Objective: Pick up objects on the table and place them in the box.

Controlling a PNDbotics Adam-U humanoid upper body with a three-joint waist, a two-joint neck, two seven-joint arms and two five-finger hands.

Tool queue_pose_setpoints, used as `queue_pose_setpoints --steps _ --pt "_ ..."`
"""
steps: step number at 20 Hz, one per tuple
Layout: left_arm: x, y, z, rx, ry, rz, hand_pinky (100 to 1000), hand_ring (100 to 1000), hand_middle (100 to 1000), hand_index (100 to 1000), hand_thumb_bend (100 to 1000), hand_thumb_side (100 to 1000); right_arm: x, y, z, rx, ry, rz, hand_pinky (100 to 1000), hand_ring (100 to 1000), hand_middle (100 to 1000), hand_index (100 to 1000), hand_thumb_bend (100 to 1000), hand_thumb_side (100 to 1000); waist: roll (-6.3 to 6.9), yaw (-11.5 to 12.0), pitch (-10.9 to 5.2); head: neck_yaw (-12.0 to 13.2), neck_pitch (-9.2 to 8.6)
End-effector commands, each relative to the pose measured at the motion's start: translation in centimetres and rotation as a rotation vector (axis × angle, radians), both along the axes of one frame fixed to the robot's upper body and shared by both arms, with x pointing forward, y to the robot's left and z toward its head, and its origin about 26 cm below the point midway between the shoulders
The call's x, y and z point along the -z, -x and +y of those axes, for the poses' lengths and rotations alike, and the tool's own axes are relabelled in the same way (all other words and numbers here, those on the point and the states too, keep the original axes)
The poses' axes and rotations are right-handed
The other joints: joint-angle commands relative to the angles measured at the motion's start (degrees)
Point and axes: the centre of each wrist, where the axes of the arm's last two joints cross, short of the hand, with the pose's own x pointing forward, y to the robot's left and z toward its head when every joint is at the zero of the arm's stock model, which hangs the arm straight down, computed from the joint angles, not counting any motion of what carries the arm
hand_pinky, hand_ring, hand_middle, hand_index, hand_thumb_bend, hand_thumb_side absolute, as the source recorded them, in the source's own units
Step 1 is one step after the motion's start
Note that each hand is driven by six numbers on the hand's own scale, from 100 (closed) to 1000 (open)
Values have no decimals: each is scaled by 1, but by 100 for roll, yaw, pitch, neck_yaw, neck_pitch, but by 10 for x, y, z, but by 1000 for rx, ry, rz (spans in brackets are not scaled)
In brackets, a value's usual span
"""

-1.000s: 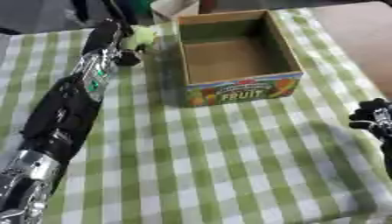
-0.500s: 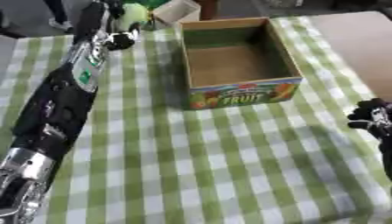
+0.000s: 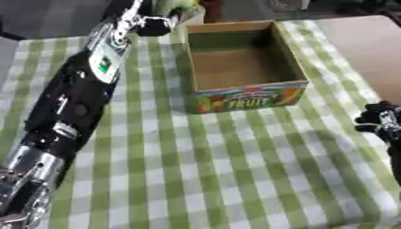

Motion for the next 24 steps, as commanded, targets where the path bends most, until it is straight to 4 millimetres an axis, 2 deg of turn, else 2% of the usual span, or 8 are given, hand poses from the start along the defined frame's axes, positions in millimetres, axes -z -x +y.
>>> queue_pose_setpoints --steps 1,11,12,14,15,18,20,24 --pt "-13 7 -22 85 -82 -44 376 317 252 336 126 130 -9 -1 -1 -11 15 -26 617 627 550 661 100 607 -21 -23 -122 6 1" --pt "31 3 -49 153 -267 -1 462 473 422 482 228 140 -9 -2 2 -23 13 -29 617 627 550 661 100 611 15 -97 -90 -1 -40" --pt "32 4 -50 154 -280 -10 509 555 532 571 428 113 -9 -2 2 -23 13 -29 617 627 550 661 100 612 20 -99 -89 -2 -39" --pt "32 4 -50 160 -309 -37 530 586 571 610 527 100 -9 -2 2 -23 12 -28 617 627 550 661 100 613 28 -99 -87 -7 -40" --pt "32 4 -51 164 -321 -46 589 667 657 705 733 100 -9 -2 2 -23 12 -28 617 627 550 661 100 614 31 -98 -87 -7 -41" --pt "33 5 -51 186 -344 -68 660 729 731 764 792 100 -9 -2 2 -23 12 -28 617 627 550 661 100 606 33 -86 -86 -11 -43" --pt "30 7 -51 203 -339 -91 696 779 789 799 855 240 -8 -2 1 -22 12 -26 617 627 550 661 100 614 28 -75 -85 -17 -42" --pt "23 11 -50 234 -312 -125 710 798 811 812 888 289 -7 -2 1 -18 10 -25 617 627 550 661 100 615 15 -35 -90 -34 -32"
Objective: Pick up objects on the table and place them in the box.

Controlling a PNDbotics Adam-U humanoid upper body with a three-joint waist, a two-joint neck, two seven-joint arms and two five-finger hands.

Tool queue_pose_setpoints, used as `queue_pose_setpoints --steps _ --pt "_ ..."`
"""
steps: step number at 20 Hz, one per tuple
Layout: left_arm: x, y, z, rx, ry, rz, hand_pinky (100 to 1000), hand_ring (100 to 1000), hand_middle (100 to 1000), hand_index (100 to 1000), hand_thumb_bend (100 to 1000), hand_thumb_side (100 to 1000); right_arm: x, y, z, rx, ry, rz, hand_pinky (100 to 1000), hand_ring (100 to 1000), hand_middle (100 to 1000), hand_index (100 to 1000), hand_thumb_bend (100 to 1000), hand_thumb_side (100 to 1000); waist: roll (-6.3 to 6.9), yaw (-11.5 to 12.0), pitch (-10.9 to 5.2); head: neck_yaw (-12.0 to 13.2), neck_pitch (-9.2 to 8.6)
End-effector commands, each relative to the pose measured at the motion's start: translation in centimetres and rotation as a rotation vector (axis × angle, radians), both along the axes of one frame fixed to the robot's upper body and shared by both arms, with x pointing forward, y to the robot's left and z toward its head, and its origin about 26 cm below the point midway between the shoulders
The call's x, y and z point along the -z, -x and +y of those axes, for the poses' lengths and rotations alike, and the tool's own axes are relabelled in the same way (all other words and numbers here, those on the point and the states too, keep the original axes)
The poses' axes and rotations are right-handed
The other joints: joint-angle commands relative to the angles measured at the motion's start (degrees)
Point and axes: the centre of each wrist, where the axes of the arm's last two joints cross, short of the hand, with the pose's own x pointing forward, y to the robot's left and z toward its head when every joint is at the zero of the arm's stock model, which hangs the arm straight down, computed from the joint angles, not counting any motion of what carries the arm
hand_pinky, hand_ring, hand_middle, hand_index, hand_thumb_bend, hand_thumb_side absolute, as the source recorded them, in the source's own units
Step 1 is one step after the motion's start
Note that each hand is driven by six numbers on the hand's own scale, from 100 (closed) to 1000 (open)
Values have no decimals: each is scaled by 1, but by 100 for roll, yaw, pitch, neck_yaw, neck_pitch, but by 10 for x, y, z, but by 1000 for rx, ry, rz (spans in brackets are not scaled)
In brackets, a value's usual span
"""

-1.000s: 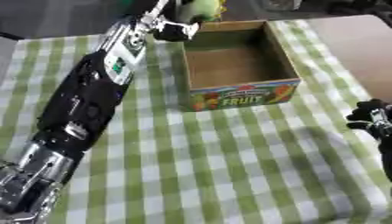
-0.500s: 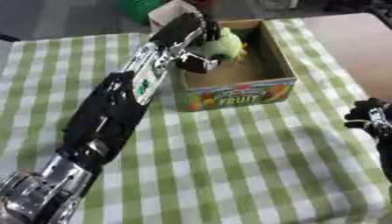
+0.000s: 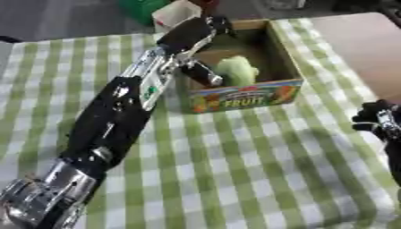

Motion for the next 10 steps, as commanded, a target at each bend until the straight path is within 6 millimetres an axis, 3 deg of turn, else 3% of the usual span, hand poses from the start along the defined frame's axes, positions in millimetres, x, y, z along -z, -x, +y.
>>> queue_pose_setpoints --steps 1,5,6,10 --pt "-20 5 1 38 31 -58 705 793 804 810 879 267 -5 0 -3 2 6 -17 617 627 550 661 100 615 -49 32 -98 -39 -24" --pt "-30 12 12 35 117 -84 661 762 751 771 824 106 -2 1 -5 16 2 -11 617 627 550 661 100 617 -69 153 -131 -113 24" --pt "-32 14 17 28 140 -88 660 761 750 768 823 100 -1 2 -6 21 1 -8 617 627 550 661 100 617 -76 189 -140 -135 39" --pt "-36 22 47 -38 266 -108 621 748 728 733 565 100 3 3 -10 41 -2 -1 617 627 550 661 100 618 -98 349 -182 -254 78"
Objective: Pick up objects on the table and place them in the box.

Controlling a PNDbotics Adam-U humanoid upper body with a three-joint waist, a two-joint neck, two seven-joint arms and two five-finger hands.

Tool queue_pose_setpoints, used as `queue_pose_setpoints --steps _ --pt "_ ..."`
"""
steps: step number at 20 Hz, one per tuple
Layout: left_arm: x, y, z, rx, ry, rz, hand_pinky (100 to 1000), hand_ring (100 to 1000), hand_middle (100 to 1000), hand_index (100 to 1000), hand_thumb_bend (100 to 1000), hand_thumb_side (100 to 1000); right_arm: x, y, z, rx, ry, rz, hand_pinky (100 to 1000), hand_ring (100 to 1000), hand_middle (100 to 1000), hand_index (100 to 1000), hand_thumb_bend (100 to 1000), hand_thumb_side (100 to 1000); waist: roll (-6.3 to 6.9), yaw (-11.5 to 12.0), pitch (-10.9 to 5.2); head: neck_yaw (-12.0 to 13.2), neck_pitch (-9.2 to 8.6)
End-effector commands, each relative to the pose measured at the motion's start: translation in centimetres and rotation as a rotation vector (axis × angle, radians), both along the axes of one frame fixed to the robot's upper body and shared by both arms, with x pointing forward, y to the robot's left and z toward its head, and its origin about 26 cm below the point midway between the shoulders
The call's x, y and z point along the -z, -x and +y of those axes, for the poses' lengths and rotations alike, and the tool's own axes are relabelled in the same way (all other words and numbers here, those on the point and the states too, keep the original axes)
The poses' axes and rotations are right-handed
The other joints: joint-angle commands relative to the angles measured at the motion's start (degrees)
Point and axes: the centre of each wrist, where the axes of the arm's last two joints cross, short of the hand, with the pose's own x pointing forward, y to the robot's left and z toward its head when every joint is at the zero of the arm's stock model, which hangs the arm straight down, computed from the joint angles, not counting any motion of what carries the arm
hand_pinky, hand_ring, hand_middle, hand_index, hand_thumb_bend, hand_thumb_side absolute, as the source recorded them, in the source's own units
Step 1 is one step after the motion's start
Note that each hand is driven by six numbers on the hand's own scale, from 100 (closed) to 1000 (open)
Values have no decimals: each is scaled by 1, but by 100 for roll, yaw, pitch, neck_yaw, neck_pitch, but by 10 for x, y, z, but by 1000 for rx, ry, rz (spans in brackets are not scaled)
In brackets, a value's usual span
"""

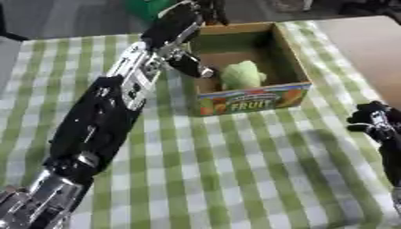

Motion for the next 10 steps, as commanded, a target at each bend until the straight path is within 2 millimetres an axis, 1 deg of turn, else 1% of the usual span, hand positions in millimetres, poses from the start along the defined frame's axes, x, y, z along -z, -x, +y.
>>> queue_pose_setpoints --steps 1,3,5,8,10 --pt "-22 7 29 -62 115 -62 615 748 725 730 517 100 -5 0 -6 23 5 -18 618 628 550 661 100 619 -48 56 -139 -98 53" --pt "-22 12 46 -107 189 -65 606 749 725 723 469 100 -3 1 -8 31 3 -15 618 628 550 661 100 619 -59 117 -159 -138 70" --pt "-19 16 64 -158 262 -58 601 752 728 722 435 130 -1 2 -9 38 2 -11 617 628 550 661 100 619 -76 178 -178 -180 87" --pt "-16 24 88 -222 357 -41 597 754 730 723 415 169 0 2 -10 43 2 -9 617 627 550 662 100 619 -91 259 -198 -217 110" --pt "-13 32 100 -254 409 -26 593 753 730 722 410 191 0 3 -11 46 2 -8 617 627 550 661 100 619 -95 302 -205 -239 121"
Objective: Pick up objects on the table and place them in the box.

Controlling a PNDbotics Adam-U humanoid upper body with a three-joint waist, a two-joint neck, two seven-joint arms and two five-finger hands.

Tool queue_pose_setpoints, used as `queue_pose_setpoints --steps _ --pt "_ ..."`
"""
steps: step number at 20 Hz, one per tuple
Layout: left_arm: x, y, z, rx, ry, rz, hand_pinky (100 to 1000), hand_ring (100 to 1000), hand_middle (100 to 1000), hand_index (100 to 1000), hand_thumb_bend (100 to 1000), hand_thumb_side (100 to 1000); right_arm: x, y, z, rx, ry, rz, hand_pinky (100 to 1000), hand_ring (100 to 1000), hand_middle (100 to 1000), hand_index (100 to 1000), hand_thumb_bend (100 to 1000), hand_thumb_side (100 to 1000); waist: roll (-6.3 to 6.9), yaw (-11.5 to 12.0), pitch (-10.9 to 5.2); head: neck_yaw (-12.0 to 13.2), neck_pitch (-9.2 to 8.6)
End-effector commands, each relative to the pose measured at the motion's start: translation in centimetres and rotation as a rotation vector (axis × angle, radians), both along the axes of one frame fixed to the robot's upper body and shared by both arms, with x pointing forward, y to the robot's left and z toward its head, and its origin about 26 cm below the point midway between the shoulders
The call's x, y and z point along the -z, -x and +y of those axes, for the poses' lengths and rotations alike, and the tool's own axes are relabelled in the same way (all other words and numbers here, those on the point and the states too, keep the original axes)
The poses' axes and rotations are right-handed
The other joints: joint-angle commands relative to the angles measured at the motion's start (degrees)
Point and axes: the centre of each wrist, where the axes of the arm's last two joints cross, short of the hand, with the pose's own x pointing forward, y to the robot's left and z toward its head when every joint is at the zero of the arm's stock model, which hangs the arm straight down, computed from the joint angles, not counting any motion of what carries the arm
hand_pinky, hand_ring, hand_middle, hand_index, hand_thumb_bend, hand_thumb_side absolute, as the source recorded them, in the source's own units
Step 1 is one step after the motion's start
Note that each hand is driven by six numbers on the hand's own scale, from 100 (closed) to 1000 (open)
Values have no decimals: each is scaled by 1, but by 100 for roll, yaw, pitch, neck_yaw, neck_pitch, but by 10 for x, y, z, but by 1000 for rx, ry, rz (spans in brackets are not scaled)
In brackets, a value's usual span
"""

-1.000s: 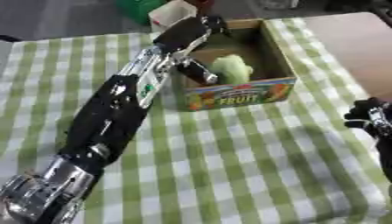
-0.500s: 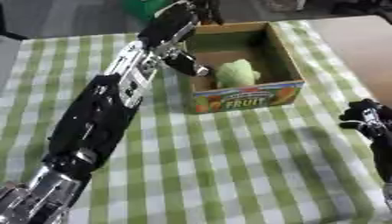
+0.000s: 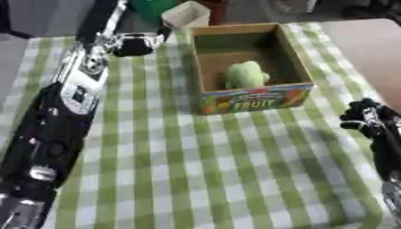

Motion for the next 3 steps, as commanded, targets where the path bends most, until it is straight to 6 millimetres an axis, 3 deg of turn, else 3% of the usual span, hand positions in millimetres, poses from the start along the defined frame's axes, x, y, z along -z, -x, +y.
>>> queue_pose_setpoints --steps 1,3 --pt "-16 14 23 -53 78 -35 593 754 731 723 409 203 -6 -1 -6 14 15 -20 617 627 550 662 100 620 -18 31 -118 -50 59" --pt "-11 22 31 -73 116 -12 591 754 731 723 402 231 -6 0 -5 14 14 -19 617 627 550 662 100 620 -22 64 -123 -62 72"
